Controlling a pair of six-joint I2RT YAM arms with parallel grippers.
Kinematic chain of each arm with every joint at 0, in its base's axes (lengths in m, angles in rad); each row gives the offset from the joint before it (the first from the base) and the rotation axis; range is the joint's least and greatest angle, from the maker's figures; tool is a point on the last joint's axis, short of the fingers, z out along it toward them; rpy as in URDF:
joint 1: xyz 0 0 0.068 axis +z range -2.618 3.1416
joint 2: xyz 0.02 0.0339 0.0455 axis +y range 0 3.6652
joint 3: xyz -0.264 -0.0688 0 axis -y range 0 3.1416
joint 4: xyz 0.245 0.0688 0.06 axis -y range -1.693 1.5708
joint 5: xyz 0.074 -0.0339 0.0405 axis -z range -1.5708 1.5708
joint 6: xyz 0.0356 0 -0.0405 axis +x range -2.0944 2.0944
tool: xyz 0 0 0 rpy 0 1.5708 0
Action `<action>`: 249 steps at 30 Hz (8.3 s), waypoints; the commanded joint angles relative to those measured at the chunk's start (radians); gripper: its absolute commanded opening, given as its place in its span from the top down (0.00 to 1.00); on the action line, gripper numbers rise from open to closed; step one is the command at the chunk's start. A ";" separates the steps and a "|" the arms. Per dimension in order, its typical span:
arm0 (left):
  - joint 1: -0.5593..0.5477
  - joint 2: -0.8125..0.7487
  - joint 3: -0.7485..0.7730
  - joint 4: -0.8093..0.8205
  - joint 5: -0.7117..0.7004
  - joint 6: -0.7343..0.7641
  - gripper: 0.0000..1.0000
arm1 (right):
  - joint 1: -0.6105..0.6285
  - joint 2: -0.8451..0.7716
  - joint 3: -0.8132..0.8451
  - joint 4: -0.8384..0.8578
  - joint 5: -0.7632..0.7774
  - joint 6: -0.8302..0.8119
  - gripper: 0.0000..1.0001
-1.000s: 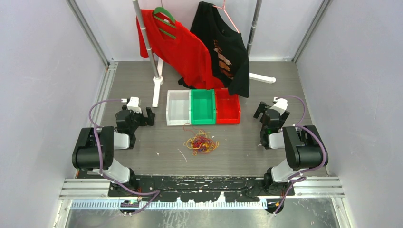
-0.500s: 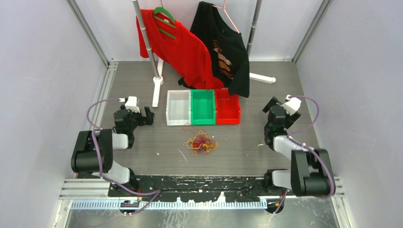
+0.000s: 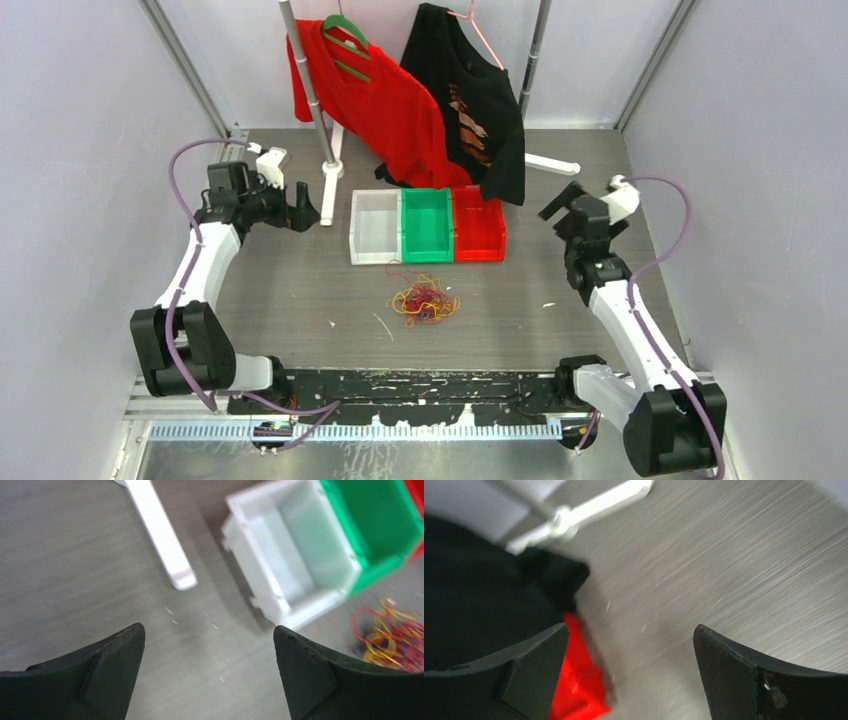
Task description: Untangle the cables
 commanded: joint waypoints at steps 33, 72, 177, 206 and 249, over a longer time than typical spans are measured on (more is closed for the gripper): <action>-0.461 0.087 -0.047 -0.165 0.129 -0.335 0.02 | 0.863 0.317 -0.079 0.186 -0.177 0.076 0.30; -0.555 0.025 0.078 -0.339 0.182 -0.274 0.97 | 0.948 0.189 -0.040 0.122 -0.023 0.053 0.24; -0.629 -0.022 1.318 -0.817 -0.026 -0.153 1.00 | 0.999 0.570 -0.030 0.566 -0.081 0.171 0.27; -0.629 -0.233 1.198 -0.037 -0.706 0.157 1.00 | 1.000 0.394 -0.286 0.539 0.048 0.220 0.38; -0.677 -0.348 -0.012 -0.644 -0.233 0.295 0.00 | 0.999 0.086 -0.179 0.244 -0.102 0.077 0.99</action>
